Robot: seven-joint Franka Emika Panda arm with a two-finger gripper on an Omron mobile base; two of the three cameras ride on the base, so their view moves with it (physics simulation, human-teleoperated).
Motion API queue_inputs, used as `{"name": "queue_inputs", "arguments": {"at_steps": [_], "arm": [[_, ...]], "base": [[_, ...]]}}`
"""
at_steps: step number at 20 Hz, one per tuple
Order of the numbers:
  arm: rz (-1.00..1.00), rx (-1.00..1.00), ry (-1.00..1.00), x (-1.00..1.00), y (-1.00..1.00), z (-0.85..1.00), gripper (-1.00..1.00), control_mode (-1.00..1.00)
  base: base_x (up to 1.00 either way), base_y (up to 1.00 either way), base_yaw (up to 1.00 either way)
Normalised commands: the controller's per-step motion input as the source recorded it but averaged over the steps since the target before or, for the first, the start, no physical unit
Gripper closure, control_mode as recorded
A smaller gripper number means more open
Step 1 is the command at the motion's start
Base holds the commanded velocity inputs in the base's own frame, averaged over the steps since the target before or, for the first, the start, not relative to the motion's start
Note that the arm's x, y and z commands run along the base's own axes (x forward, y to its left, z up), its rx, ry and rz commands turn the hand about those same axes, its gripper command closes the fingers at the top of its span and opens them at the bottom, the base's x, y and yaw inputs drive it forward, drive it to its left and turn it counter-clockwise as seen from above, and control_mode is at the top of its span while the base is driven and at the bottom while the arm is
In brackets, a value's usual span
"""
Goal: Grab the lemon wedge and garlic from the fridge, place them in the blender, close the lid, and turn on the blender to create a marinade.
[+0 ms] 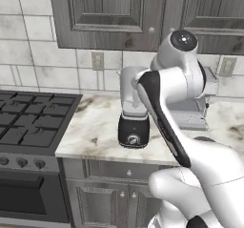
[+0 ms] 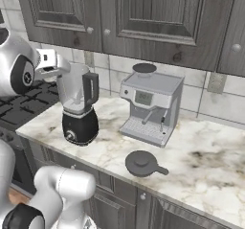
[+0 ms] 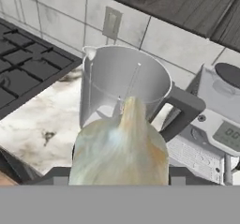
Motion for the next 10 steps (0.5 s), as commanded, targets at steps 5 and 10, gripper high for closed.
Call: {"name": "queue_inputs", "arguments": {"at_steps": [5,10], "arm": [[-0.21,0.01,0.0,0.4,0.0,0.0,1.0,-1.0],[-0.22,0.03,-0.02,0.4,0.03,0.0,1.0,-1.0]], "base": [[0.0,0.0,0.0],[0.0,0.0,0.0]]}}
